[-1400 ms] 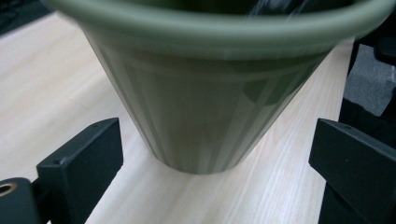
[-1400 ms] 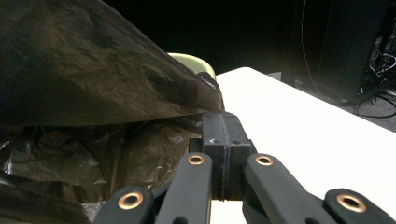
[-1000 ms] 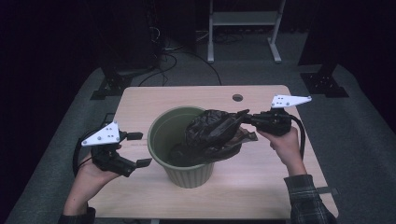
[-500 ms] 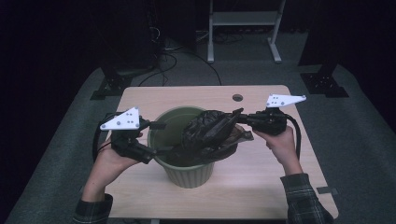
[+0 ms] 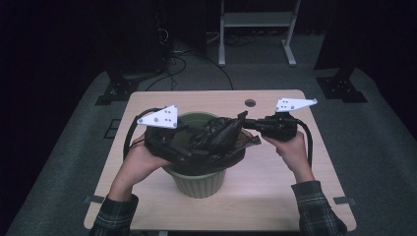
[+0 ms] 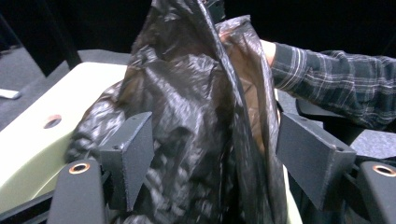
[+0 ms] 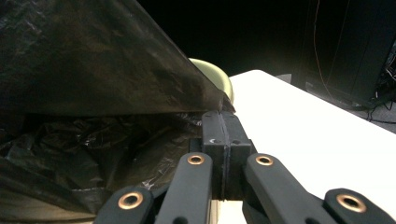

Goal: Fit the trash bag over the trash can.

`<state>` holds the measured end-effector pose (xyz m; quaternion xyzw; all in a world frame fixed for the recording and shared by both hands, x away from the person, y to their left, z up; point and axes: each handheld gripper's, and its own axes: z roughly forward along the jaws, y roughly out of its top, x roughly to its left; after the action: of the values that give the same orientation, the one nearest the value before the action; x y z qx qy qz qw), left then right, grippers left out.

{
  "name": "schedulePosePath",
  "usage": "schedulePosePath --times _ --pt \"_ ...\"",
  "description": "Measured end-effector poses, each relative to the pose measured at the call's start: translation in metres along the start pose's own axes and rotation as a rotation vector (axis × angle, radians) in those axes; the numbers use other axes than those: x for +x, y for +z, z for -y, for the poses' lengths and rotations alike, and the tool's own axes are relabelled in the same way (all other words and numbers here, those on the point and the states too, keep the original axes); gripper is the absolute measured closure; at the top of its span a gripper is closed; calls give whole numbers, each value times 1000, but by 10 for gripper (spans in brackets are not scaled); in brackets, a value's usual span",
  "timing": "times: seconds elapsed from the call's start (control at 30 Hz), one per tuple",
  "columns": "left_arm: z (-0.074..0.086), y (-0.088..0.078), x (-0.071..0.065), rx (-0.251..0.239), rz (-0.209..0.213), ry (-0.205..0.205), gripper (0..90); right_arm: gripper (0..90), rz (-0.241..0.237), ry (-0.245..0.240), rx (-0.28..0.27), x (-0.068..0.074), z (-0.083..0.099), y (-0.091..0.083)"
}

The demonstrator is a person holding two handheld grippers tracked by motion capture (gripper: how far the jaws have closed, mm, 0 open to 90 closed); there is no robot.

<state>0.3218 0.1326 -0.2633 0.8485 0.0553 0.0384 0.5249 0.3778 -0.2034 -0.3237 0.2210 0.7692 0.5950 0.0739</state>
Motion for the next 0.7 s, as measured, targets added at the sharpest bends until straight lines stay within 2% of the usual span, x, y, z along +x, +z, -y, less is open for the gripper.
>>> schedulePosePath --times 0.1,0.13,0.17,0.23,0.27,0.3,0.33,0.37,0.4,0.47,0.53,0.7 --pt "-2 10 1 18 37 -2 400 900 0 3 -5 -1 0 1" --pt "-2 10 1 18 37 -2 440 900 0 3 -5 -1 0 1" --pt "-3 12 2 18 43 2 440 900 2 3 -6 -1 0 1" --pt "-3 16 2 29 46 15 500 900 3 2 -9 -1 0 1" --pt "-3 18 2 41 51 26 611 900 4 3 -10 -1 0 0" --pt "-4 20 2 58 58 36 611 900 4 3 -10 -1 0 0" --pt "-4 21 2 68 61 38 735 900 7 5 -10 -1 0 0" --pt "-4 22 2 76 67 42 735 900 7 5 -10 -1 0 0" --pt "-4 23 2 77 74 43 791 900 7 3 -11 -1 0 -1" --pt "-4 22 4 87 52 33 898 873 11 1 -11 0 0 -3" --pt "-4 21 6 83 49 24 899 863 6 9 -13 0 -1 -5" --pt "-1 13 12 80 -8 6 899 804 19 2 -23 2 -2 -15"
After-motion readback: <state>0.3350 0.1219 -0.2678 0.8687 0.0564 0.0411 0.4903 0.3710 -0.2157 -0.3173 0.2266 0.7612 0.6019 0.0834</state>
